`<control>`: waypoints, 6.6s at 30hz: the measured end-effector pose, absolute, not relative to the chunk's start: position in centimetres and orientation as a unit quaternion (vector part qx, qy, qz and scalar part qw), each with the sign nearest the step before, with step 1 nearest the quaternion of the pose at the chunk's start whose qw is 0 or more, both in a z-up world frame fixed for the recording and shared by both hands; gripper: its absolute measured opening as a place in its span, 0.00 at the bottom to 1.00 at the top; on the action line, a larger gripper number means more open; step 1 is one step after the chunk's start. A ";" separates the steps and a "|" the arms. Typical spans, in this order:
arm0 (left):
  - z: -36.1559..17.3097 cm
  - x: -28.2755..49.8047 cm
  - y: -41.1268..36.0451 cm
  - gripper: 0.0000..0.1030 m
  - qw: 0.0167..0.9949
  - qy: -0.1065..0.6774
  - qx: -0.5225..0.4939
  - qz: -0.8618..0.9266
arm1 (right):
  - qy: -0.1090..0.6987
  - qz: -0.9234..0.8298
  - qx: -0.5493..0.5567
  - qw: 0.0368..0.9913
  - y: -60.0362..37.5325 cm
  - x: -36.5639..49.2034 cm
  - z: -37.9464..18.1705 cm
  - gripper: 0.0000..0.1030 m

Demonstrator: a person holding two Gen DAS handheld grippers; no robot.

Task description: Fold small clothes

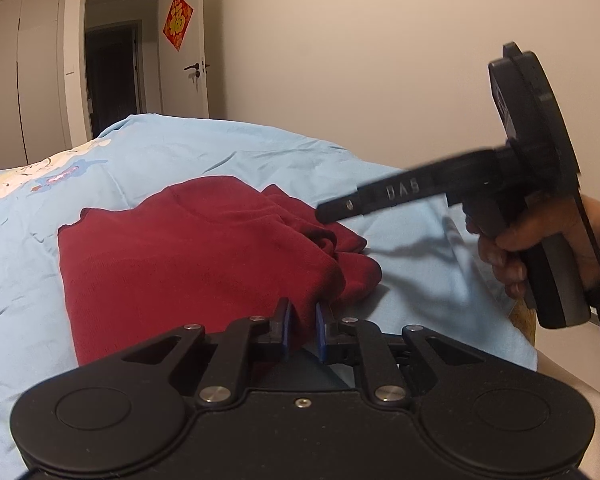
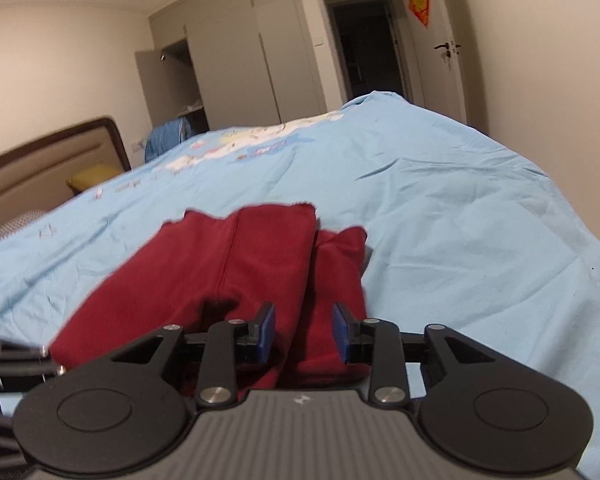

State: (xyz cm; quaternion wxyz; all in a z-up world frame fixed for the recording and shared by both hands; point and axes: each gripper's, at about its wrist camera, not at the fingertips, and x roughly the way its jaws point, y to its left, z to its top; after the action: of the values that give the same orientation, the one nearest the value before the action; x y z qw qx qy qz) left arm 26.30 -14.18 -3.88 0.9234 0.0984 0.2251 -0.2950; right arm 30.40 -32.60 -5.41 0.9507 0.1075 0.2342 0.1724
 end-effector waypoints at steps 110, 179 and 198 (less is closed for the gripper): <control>-4.0 31.6 -7.8 0.99 0.937 0.330 -0.085 -0.077 | 0.234 0.128 0.204 0.942 -32.5 32.5 -9.6 1.00; -4.3 36.9 -5.5 0.99 0.929 0.333 -0.159 -0.038 | 0.188 0.210 0.238 0.929 -33.6 36.5 -11.6 0.49; -1.7 35.8 -6.4 0.33 0.943 0.287 -0.129 -0.113 | 0.148 0.188 0.086 0.967 -29.2 33.7 -6.8 0.21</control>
State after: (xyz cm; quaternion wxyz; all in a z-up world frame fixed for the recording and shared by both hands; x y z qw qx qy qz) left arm 35.84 -6.39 -1.75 0.9425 -0.1291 0.2866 -0.1135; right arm 33.68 -29.18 -6.82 0.9671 0.0861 0.1475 0.1883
